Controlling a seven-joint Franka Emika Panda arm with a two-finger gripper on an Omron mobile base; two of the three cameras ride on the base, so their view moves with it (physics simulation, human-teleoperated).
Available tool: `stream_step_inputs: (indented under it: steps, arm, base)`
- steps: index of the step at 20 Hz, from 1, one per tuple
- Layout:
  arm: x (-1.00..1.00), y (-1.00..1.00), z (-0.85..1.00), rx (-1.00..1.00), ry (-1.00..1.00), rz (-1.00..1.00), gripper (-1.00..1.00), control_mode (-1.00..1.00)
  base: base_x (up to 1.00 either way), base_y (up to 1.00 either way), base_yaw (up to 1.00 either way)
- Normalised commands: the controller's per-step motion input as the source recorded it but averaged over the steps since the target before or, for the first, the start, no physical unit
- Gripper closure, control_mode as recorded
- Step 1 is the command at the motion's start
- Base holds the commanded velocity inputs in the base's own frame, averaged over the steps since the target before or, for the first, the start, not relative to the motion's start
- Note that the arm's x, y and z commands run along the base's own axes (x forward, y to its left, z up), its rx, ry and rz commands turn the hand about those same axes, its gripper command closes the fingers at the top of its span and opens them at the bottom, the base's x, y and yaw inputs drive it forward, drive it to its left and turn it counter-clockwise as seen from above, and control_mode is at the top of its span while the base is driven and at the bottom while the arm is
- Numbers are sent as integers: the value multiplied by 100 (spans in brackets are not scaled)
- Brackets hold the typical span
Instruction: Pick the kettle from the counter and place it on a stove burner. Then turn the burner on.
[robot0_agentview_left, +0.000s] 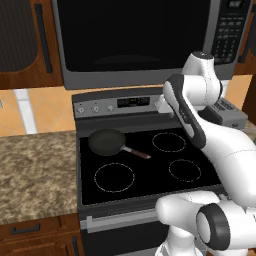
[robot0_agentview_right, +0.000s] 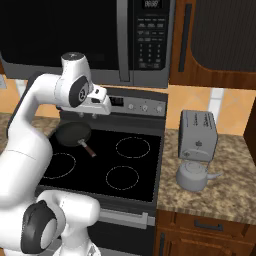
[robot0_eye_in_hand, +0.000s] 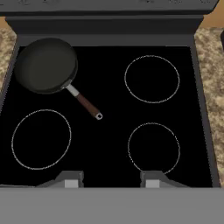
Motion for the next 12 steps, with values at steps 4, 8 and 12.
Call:
stream_step_inputs:
  steps: [4,8,12]
  arm:
    - [-4,-16,0,0,-1,-2,-100,-100]
    - [-59,-77,0,0,-18,-24,-100,-100]
    - [-70,-94,0,0,-14,-44,-100,-100]
  base:
    - [0,0,0]
    - [0,0,0]
    - [0,0,0]
